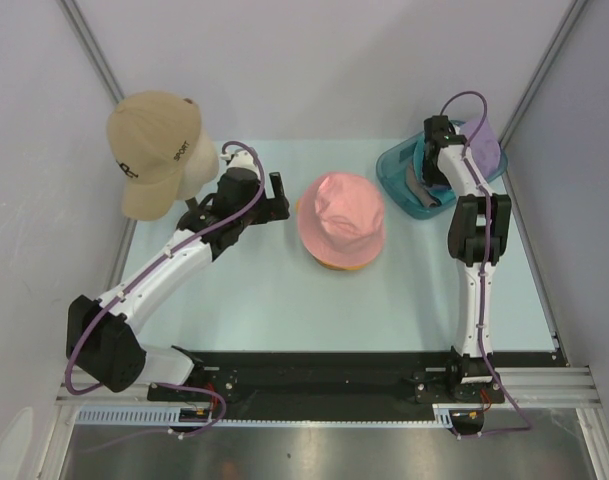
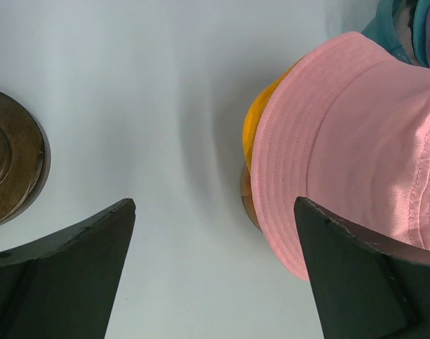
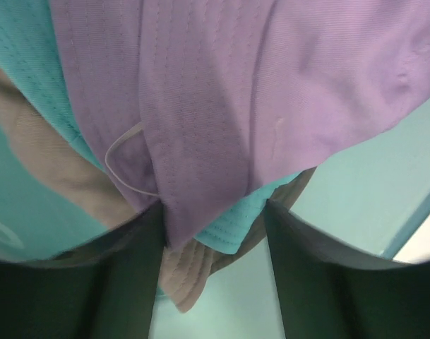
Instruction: Stack the hats
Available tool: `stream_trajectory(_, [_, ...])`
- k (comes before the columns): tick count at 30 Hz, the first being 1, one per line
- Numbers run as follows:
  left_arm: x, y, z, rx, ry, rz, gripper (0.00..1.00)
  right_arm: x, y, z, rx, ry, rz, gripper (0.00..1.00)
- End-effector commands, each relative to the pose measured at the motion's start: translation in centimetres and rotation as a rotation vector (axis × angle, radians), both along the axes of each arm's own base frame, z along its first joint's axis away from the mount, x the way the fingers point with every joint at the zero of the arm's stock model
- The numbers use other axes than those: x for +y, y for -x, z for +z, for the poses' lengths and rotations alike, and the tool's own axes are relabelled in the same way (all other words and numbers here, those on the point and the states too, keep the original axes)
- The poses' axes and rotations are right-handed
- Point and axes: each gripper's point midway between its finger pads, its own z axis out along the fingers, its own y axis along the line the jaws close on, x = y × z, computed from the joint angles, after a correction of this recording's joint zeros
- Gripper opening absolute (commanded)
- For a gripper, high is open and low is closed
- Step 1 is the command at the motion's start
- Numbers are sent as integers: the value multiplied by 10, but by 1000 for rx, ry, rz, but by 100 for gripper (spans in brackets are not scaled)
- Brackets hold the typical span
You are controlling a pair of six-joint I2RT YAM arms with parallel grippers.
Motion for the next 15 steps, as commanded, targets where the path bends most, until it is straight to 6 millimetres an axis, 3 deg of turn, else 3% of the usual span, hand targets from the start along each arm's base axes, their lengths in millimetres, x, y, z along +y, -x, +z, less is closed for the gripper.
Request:
stream_trajectory(1, [3, -4, 24, -56, 19, 3, 100, -12, -8, 20, -37, 38, -5, 51])
stream_trajectory(2, [4, -4, 26, -61, 19, 7, 100, -13, -7, 24, -41, 42, -6, 44])
stream_trajectory(3, [6, -4, 27, -66, 17, 12, 100, -15, -8, 33, -59, 57, -12, 24])
stream_trajectory(6, [7, -3, 32, -77, 18, 15, 100, -24, -9, 61, -106, 103, -28, 0])
stream_trajectory(8, [7, -4, 36, -87, 15, 11, 100, -30, -10, 82, -145, 110, -29, 0])
stream_trajectory(12, [2, -9, 53, -124, 22, -7, 100, -33, -11, 149, -268, 133, -2, 0])
stream_trajectory(13, [0, -12, 65, -150, 26, -16, 100, -31, -7, 174, -314, 129, 8, 0])
stream_trajectory(15, [-2, -16, 74, -173, 26, -23, 100, -24, -7, 203, -386, 102, 52, 0])
